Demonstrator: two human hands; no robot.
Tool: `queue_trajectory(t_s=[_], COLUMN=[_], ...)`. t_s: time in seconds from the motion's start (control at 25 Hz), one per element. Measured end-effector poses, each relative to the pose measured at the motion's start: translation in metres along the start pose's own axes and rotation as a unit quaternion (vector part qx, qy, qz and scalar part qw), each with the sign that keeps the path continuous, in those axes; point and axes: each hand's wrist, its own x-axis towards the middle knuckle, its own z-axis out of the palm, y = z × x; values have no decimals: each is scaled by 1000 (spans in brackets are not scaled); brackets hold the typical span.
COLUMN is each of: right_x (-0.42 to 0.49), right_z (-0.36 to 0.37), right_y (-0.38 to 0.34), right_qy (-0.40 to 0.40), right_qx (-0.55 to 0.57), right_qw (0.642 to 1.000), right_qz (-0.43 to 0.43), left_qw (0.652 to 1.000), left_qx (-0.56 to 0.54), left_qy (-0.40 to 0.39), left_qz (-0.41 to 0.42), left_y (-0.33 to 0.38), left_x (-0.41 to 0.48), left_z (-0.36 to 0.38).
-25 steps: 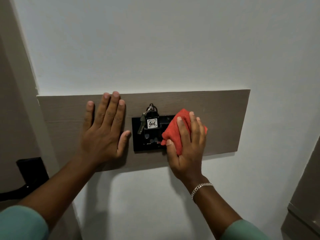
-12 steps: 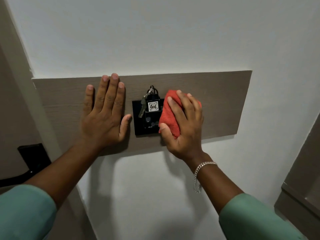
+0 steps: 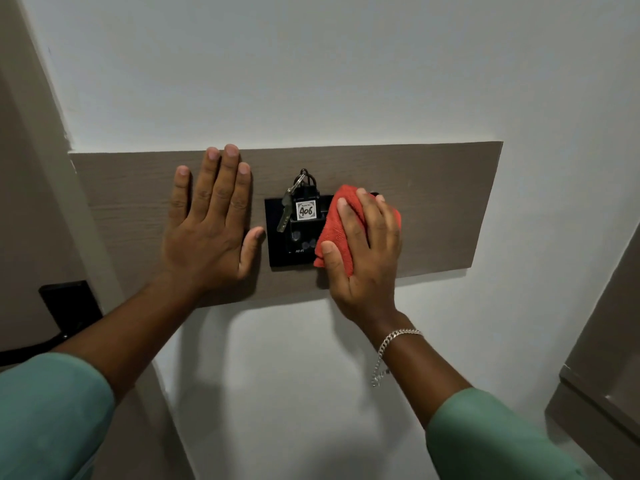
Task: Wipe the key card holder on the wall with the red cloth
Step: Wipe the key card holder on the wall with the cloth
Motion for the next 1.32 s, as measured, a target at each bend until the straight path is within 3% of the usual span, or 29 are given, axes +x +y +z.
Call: queue_trajectory(t_s=[0.12,0.32,0.56,0.8,0.96,1.16,1.32], right_x=[-15,6,-29,-36,-55,-41,-53], right_z=[-12,-4,-13,17,20,35,45], right_y=[20,14,30,-24,-30,-50,-72], right_qy=[-27,15,-43,53,28,128,109], right_qx=[-15,13,-41,23,31,87,93], right_qw=[999,1000,995,987,986,932,943], right_qz=[-44,19,-85,149,159,329,300], left_qw=[1000,1000,1000,1000,1000,1000,1000], left_qx=[-3,0,9,2,-5,0,-7], left_qy=[2,0,2,-2,-3,1,1], left_qz=[0,-3,3,-6,-7,-5,-4], left_y=[1,0,1,1,3,2,1], left_x=[1,1,-1,1,1,1,1], left_z=[-1,-1,-2,-2,-6,-2,-3])
